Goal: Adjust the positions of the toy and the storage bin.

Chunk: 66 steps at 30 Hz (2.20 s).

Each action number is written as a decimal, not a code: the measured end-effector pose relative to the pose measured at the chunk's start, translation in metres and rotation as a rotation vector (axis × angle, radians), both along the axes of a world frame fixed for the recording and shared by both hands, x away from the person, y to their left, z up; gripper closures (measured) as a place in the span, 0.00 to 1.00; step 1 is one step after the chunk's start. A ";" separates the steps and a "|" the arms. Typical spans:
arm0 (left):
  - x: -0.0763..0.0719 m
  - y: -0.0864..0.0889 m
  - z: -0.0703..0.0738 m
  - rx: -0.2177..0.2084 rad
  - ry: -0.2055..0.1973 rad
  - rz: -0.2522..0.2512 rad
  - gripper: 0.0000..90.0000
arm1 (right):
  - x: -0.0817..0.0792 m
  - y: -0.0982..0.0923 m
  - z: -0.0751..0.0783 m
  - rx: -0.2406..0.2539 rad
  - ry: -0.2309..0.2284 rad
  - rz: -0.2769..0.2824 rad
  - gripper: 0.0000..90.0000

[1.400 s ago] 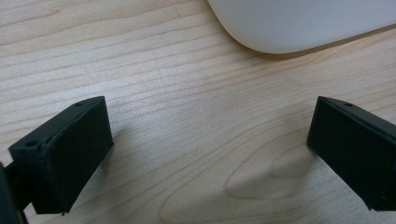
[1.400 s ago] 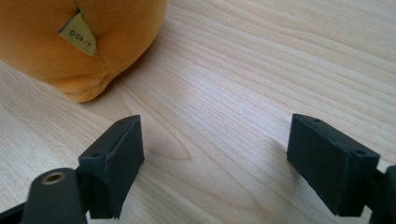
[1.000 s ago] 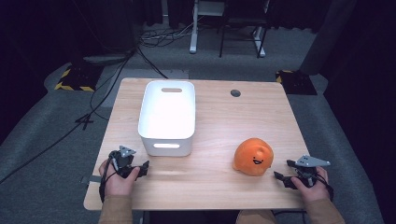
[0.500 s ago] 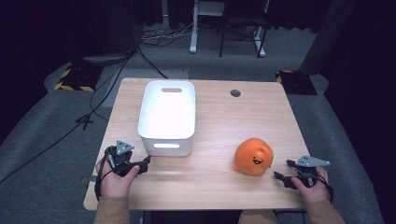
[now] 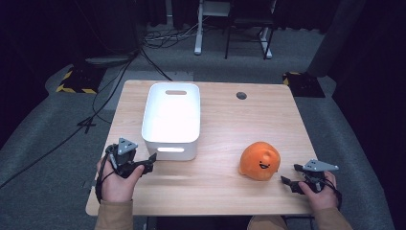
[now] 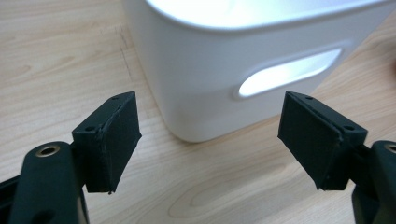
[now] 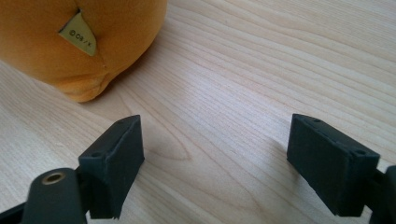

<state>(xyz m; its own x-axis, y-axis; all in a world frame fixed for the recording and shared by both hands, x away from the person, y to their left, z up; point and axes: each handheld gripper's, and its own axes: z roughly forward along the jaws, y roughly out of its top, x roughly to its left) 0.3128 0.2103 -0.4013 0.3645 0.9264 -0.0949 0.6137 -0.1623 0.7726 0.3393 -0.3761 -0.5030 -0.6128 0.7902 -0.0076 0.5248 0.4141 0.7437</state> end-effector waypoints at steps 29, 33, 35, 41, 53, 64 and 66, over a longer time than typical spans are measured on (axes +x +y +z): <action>0.044 0.001 0.024 -0.068 -0.138 0.052 0.29 | 0.000 0.000 0.000 0.000 0.000 0.000 0.21; 0.056 0.003 0.015 -0.059 -0.118 0.076 0.30 | 0.000 0.000 0.000 0.000 0.000 0.000 0.21; 0.060 0.004 0.010 -0.060 -0.110 0.086 0.31 | 0.000 0.000 0.000 0.000 0.000 0.000 0.21; 0.064 0.002 -0.001 -0.072 -0.076 0.073 0.36 | 0.000 0.000 0.000 0.000 -0.001 0.000 0.21; 0.050 -0.015 -0.008 -0.132 -0.117 0.050 0.41 | 0.000 0.000 0.000 0.000 0.000 0.000 0.21; 0.020 -0.039 -0.008 -0.130 -0.133 -0.021 0.41 | 0.000 0.000 0.000 0.000 0.000 0.000 0.21; 0.013 -0.044 -0.008 -0.126 -0.130 -0.038 0.41 | 0.000 0.000 0.000 0.000 0.000 0.000 0.21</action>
<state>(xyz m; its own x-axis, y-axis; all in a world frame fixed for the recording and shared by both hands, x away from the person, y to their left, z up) 0.3257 0.1662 -0.4093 0.4155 0.8956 -0.1589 0.5031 -0.0807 0.8605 0.3393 -0.3761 -0.5030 -0.6129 0.7901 -0.0077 0.5246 0.4143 0.7437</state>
